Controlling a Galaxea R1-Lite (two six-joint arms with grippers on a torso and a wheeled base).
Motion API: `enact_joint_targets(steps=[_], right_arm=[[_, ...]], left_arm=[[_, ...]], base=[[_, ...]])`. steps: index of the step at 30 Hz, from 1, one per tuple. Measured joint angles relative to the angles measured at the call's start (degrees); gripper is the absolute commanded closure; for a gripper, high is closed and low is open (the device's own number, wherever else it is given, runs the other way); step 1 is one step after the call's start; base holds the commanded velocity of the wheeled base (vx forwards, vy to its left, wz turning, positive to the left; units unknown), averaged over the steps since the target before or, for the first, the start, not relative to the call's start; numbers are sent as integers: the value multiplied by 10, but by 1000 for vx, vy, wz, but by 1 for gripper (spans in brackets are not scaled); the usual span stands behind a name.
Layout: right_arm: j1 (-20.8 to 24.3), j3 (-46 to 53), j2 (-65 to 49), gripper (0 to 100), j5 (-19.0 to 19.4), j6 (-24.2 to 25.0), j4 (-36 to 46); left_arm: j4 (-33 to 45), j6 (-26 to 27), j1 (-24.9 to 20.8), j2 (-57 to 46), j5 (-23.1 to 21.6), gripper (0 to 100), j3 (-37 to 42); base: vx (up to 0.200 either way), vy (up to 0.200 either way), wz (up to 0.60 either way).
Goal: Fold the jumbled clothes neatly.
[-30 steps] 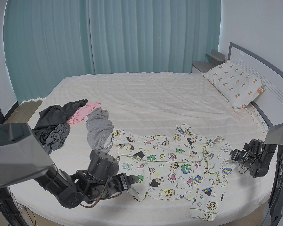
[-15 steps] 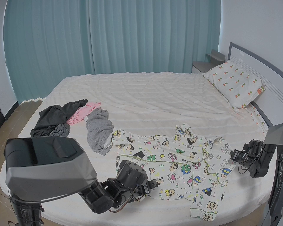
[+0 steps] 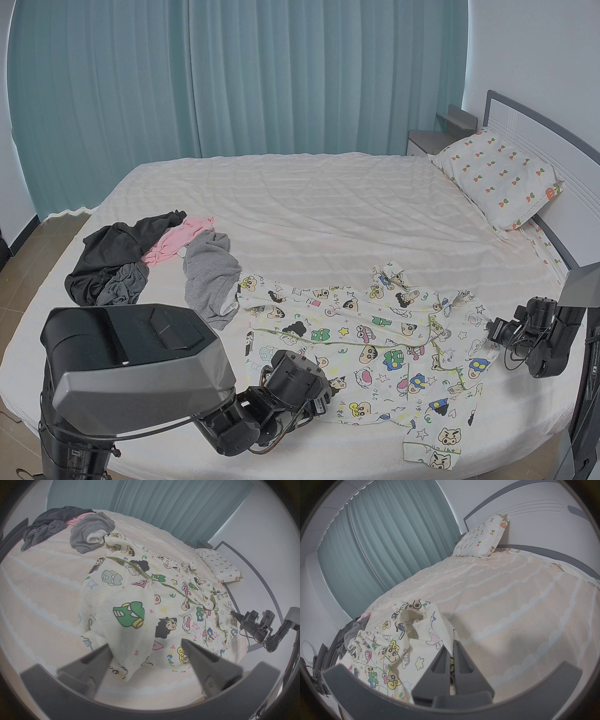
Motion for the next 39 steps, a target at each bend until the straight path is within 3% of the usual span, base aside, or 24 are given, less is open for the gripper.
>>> enact_joint_targets(steps=[7, 17, 27, 39], right_arm=[[0, 0, 2, 100, 0, 0, 0], [0, 0, 2, 100, -2, 0, 1], [-2, -3, 3, 100, -3, 0, 5], [-5, -5, 3, 100, -4, -1, 6]], left_arm=[[4, 11, 8, -3, 16, 100, 19], [4, 54, 56, -62, 17, 100, 65], [4, 138, 116, -132, 10, 100, 128], [29, 213, 171, -173, -53, 100, 145]], base=[[0, 0, 0], [0, 0, 0], [0, 0, 0], [0, 0, 0]])
